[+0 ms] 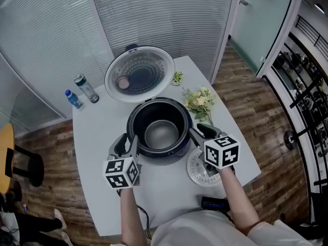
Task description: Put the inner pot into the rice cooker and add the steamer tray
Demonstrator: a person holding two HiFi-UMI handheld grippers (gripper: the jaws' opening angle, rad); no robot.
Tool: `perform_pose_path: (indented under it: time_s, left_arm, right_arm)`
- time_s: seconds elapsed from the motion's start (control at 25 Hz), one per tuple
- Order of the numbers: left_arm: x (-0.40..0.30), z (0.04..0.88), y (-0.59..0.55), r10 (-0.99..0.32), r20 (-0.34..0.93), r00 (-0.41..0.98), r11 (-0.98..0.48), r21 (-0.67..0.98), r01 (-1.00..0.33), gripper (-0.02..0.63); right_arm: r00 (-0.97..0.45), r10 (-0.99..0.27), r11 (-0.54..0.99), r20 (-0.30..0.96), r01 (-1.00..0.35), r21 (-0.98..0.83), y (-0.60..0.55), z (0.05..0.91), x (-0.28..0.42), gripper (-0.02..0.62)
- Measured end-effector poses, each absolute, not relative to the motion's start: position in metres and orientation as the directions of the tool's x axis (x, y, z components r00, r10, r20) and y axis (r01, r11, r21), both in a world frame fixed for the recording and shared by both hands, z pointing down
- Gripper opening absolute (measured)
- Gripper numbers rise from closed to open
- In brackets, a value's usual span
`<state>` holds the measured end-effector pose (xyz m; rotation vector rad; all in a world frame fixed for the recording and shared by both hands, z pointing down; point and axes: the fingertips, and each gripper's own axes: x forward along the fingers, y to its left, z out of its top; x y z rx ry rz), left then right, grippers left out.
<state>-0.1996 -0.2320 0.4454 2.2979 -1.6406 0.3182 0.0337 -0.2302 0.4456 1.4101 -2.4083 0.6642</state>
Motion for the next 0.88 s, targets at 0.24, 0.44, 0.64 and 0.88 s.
perform_pose_path:
  time_s: [0.24,0.44,0.64,0.88]
  left_arm:
    - [-0.186,0.437,-0.189,-0.875,0.314,0.369,-0.325,0.184,-0.927,0.15]
    - [-0.176,0.428,-0.154,-0.872,0.292,0.393,-0.344,0.204,-0.917,0.15]
    - [-0.171,0.42,-0.122,-0.871,0.278,0.405,-0.358,0.207,-0.911,0.152]
    - [-0.169,0.41,-0.084,-0.88,0.261,0.397,-0.355,0.195,-0.914,0.152]
  right_arm:
    - [-0.485,-0.752,0.409,0.447,-0.874,-0.261,-0.19,0.446,0.041,0.135]
    - [-0.481,-0.758,0.403,0.441,-0.877,-0.263,-0.156,0.442,0.045,0.135]
    - [-0.477,-0.761,0.398,0.44,-0.879,-0.263,-0.125,0.442,0.048,0.135]
    - [-0.484,-0.757,0.398,0.44,-0.875,-0.278,-0.098,0.449,0.047,0.135]
